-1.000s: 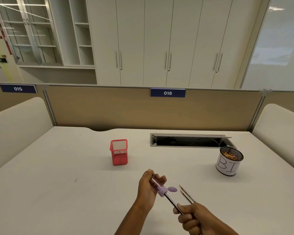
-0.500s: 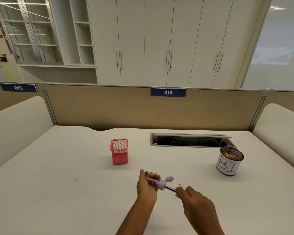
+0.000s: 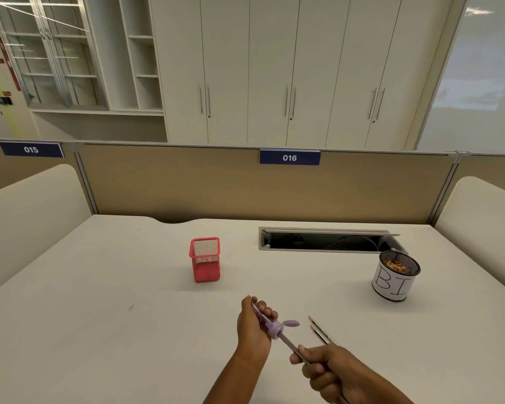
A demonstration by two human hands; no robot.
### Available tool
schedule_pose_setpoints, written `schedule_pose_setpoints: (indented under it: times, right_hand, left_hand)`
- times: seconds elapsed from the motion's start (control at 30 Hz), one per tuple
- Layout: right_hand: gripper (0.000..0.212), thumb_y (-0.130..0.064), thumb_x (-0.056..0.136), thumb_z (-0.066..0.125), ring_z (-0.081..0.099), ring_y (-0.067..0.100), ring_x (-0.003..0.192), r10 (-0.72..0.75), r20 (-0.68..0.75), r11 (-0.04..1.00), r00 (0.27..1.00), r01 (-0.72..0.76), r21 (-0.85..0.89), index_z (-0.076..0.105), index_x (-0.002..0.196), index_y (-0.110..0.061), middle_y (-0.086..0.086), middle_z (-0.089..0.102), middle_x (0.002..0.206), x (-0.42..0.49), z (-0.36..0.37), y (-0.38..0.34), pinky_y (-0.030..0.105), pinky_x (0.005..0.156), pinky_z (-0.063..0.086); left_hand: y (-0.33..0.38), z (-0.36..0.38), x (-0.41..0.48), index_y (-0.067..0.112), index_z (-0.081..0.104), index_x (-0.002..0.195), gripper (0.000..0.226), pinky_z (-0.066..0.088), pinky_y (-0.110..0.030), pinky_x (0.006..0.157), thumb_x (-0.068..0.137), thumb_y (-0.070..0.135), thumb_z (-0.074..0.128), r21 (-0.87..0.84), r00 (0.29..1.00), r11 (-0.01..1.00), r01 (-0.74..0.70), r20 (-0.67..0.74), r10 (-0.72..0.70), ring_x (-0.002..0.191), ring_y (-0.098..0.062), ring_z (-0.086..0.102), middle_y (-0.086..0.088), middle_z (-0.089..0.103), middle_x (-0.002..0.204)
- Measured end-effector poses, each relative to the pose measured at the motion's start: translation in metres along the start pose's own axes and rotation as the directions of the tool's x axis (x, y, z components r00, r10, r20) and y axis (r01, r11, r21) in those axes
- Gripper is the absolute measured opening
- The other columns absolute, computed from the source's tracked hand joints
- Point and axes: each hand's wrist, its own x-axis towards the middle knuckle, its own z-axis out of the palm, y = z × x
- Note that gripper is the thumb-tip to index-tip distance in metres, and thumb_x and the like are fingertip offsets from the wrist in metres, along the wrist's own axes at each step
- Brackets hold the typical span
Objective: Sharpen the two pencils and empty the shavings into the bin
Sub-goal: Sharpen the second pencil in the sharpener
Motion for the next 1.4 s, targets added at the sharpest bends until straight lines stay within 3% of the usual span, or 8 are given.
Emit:
schedule_pose_setpoints:
  times: [0.23, 0.43, 0.63, 0.83, 0.93, 1.1, 1.27, 1.4]
  right_hand:
    - [0.022, -0.041, 0.085, 0.058, 0.053, 0.003, 0.067, -0.723, -0.084, 0.293, 0.686, 0.194, -0.936, 0.047, 0.099, -0.029, -0.009, 0.056, 0.084, -0.014, 0.01, -0.01, 0.014, 0.06, 0.037]
    - [0.017, -0.022, 0.079, 0.066, 0.047, 0.015, 0.037, -0.884, 0.342, -0.383, 0.319, -0.073, -0.921, 0.05, 0.075, -0.024, -0.004, 0.048, 0.049, 0.007, -0.011, 0.004, 0.019, 0.042, 0.014]
    - [0.009, -0.021, 0.08, 0.046, 0.045, 0.016, 0.031, -0.895, 0.255, -0.306, 0.367, -0.087, -0.948, 0.042, 0.073, -0.026, -0.003, 0.05, 0.043, 0.011, -0.013, 0.009, 0.018, 0.038, 0.008]
    - [0.035, -0.024, 0.087, 0.05, 0.029, 0.006, 0.032, -0.351, -0.24, 0.827, 0.905, 0.179, -0.532, 0.059, 0.053, -0.02, -0.009, 0.035, 0.035, 0.005, -0.004, 0.0, 0.018, 0.038, 0.024]
    - [0.035, -0.018, 0.093, 0.046, 0.019, 0.005, 0.026, -0.03, -0.109, 0.996, 0.994, 0.021, -0.082, 0.054, 0.061, -0.007, -0.004, 0.026, 0.038, 0.0, -0.01, 0.001, 0.011, 0.027, 0.011]
    - [0.022, -0.025, 0.091, 0.054, 0.031, 0.005, 0.032, -0.268, -0.208, 0.884, 0.941, 0.154, -0.442, 0.06, 0.075, -0.012, -0.006, 0.041, 0.043, 0.003, -0.008, -0.001, 0.013, 0.034, 0.022]
    - [0.037, -0.021, 0.058, 0.082, 0.052, 0.007, 0.053, -0.833, 0.032, 0.07, 0.553, 0.163, -0.984, 0.052, 0.074, -0.037, -0.009, 0.055, 0.061, 0.019, -0.023, 0.009, 0.01, 0.047, 0.036]
    - [0.041, -0.021, 0.094, 0.036, 0.049, 0.015, 0.036, -0.923, 0.308, -0.309, 0.23, 0.031, -0.951, 0.065, 0.065, -0.023, -0.003, 0.055, 0.05, 0.033, -0.032, 0.01, 0.019, 0.033, 0.03]
  left_hand:
    - [0.003, -0.009, 0.012, 0.013, 0.037, 0.065, 0.036, 0.044, -0.029, 0.063, 0.099, 0.024, 0.035, -0.229, 0.998, 0.973, -0.027, -0.053, 0.016, 0.028, -0.01, 0.049, 0.002, 0.048, 0.033]
    - [0.007, -0.011, 0.019, 0.012, 0.036, 0.066, 0.04, 0.053, -0.026, 0.047, 0.1, 0.031, 0.034, -0.299, 0.995, 0.953, -0.046, -0.098, 0.017, 0.048, -0.018, 0.054, -0.003, 0.048, 0.046]
    - [0.005, 0.002, 0.012, 0.013, 0.036, 0.063, 0.035, 0.046, -0.023, 0.048, 0.098, 0.019, 0.034, -0.174, 0.995, 0.983, -0.061, -0.083, 0.048, 0.025, -0.009, 0.046, 0.002, 0.046, 0.031]
    - [0.006, 0.004, 0.006, 0.012, 0.037, 0.06, 0.039, 0.04, -0.027, 0.055, 0.098, 0.02, 0.034, -0.015, 0.997, 0.998, -0.063, -0.051, 0.062, 0.025, -0.009, 0.043, 0.0, 0.044, 0.031]
    - [0.005, 0.001, 0.006, 0.011, 0.038, 0.06, 0.039, 0.04, -0.027, 0.056, 0.098, 0.021, 0.036, 0.017, 0.999, 0.999, -0.039, -0.034, 0.039, 0.026, -0.01, 0.043, 0.0, 0.044, 0.031]
    - [0.006, 0.002, 0.01, 0.011, 0.039, 0.063, 0.037, 0.045, -0.029, 0.057, 0.098, 0.022, 0.038, -0.036, 0.998, 0.998, -0.052, -0.041, 0.051, 0.027, -0.008, 0.044, 0.001, 0.046, 0.034]
    - [0.006, 0.002, 0.012, 0.012, 0.038, 0.065, 0.035, 0.04, -0.027, 0.06, 0.099, 0.022, 0.037, -0.151, 0.993, 0.985, -0.079, -0.094, 0.065, 0.04, -0.013, 0.049, 0.002, 0.048, 0.032]
    - [0.002, 0.007, 0.009, 0.012, 0.038, 0.064, 0.037, 0.039, -0.029, 0.06, 0.099, 0.02, 0.035, -0.172, 0.99, 0.981, -0.088, -0.121, 0.068, 0.056, -0.017, 0.039, 0.0, 0.046, 0.035]
